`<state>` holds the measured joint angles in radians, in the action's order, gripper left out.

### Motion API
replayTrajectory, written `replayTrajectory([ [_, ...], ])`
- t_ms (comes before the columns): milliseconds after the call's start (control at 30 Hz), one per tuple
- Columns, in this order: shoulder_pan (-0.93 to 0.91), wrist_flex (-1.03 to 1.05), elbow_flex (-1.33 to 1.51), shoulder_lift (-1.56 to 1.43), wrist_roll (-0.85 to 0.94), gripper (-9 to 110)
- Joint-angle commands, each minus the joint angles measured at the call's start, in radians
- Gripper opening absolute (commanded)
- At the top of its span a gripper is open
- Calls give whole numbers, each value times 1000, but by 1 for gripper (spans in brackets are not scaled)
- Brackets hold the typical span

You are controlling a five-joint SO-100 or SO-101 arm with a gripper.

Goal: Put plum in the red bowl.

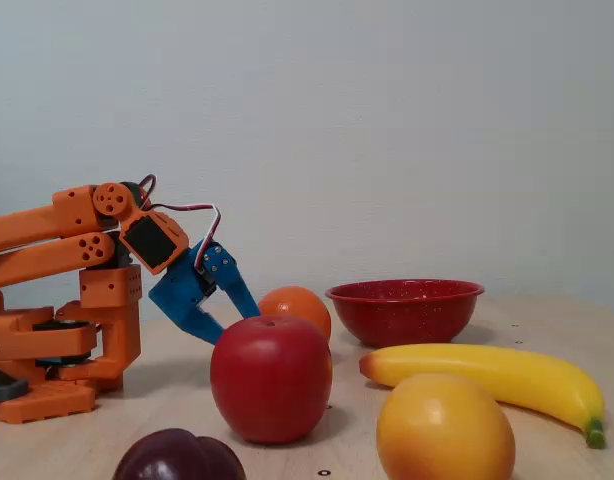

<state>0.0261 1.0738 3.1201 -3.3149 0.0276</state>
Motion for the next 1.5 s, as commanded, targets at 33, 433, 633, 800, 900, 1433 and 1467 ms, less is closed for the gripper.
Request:
replayTrajectory([
  [33, -5, 6, -2, -15, -9, 0],
  [433, -6, 6, -2, -15, -6, 0],
  [633, -6, 6, -2, -15, -3, 0],
  [800, -6, 6, -2, -15, 2, 0],
  [900, -6, 3, 0, -17, -8, 0],
  [1433, -6, 2, 0, -17, 2, 0],
  [1467, -6, 0, -2, -15, 8, 0],
])
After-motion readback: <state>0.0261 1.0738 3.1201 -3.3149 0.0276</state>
